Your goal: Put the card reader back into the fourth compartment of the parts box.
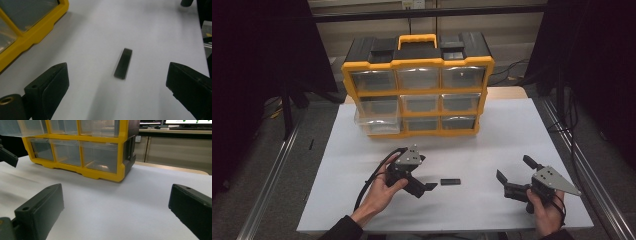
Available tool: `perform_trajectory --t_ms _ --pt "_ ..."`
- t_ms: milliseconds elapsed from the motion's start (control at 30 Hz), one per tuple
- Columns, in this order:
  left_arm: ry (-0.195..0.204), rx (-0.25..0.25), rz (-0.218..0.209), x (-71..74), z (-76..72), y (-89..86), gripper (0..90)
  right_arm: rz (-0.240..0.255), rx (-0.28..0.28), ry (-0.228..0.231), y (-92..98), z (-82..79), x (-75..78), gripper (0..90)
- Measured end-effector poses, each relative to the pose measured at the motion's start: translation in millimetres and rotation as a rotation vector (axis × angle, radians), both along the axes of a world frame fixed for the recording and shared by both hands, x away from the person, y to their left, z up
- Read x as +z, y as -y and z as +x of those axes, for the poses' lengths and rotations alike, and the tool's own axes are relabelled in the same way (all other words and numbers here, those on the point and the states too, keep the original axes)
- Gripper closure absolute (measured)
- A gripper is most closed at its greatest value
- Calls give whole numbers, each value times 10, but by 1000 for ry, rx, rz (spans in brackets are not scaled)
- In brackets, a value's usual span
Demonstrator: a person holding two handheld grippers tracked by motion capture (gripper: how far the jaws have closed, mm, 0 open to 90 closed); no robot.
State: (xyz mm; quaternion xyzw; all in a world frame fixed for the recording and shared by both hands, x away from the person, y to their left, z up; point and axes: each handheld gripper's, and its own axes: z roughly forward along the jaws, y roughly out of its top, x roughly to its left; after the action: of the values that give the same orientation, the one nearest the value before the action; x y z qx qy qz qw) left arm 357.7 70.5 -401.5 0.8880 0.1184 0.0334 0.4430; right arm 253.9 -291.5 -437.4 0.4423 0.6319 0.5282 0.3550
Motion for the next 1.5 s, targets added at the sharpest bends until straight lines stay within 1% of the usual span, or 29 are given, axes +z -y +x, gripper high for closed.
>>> perform_trajectory --t_ms 33,67,167,200,267,300,333,433,533,567,667,700,733,767,800,833,867,900,933,1000,1067,1100,1133,1200,1267,1300,1367,1433,1500 --pt "5 -8 8 8 14 24 47 0 0 0 1 1 -1 0" --pt "2 -5 2 3 18 44 50 0 0 0 0 1 -1 0" --pt "-43 -31 20 -11 65 116 51 -2 2 2 2 1 -1 0" --pt "-44 -26 25 -17 75 136 52 -2 2 1 2 0 -1 0" --pt "-77 -39 24 -16 111 165 54 -2 2 2 1 2 -2 0" --pt "-87 -42 23 -19 127 181 54 -5 0 1 2 3 -3 0" --pt "-93 -40 27 -22 136 200 54 -4 0 1 2 3 -3 0" --pt "-106 -57 52 -33 177 256 55 -3 1 0 0 1 -2 0" --pt "-117 -69 91 -45 209 310 74 -3 3 2 1 2 -3 0" --pt "-116 -67 95 -50 220 323 81 -3 4 0 2 1 -2 0" --pt "-144 -92 91 -91 266 372 88 -3 2 0 1 2 -3 0" --pt "-140 -102 102 -102 287 386 82 -1 2 -1 -1 1 -3 0" --pt "-147 -105 100 -119 303 404 73 -3 4 -1 -1 1 -2 0" --pt "-147 -102 118 -132 311 423 74 -2 4 -1 -1 0 -2 0" --pt "-135 -99 144 -142 317 442 78 -2 7 -1 0 -1 -2 0" --pt "-131 -107 158 -152 329 457 78 -4 5 -2 1 -2 -2 0" --pt "-132 -111 156 -162 335 473 78 -4 5 -2 3 0 -3 0" --pt "-120 -117 170 -161 344 487 89 -4 6 -3 5 1 -3 0" --pt "-113 -114 171 -169 341 509 93 -3 4 -2 3 2 -4 0" --pt "-97 -123 189 -173 355 545 114 -2 5 -1 0 2 -4 0" --pt "-104 -128 197 -184 356 586 143 -2 7 -1 -2 3 -4 0" --pt "-101 -135 209 -194 354 603 166 -2 7 0 -2 2 -4 0" --pt "-97 -131 214 -209 349 620 202 -3 6 -1 -1 1 -3 0" --pt "-115 -136 218 -245 348 644 222 -3 6 -1 1 2 -4 0" --pt "-119 -145 236 -267 341 667 266 -3 7 -1 0 1 -4 0" --pt "-125 -142 234 -275 337 676 278 -2 9 -1 -2 2 -4 0" --pt "-122 -150 255 -277 341 689 301 -2 9 -4 -6 1 -4 0" --pt "-125 -152 258 -291 344 707 306 -3 10 -3 -7 1 -4 0" --pt "-123 -158 274 -303 347 729 328 -6 11 -2 -6 2 -5 0"
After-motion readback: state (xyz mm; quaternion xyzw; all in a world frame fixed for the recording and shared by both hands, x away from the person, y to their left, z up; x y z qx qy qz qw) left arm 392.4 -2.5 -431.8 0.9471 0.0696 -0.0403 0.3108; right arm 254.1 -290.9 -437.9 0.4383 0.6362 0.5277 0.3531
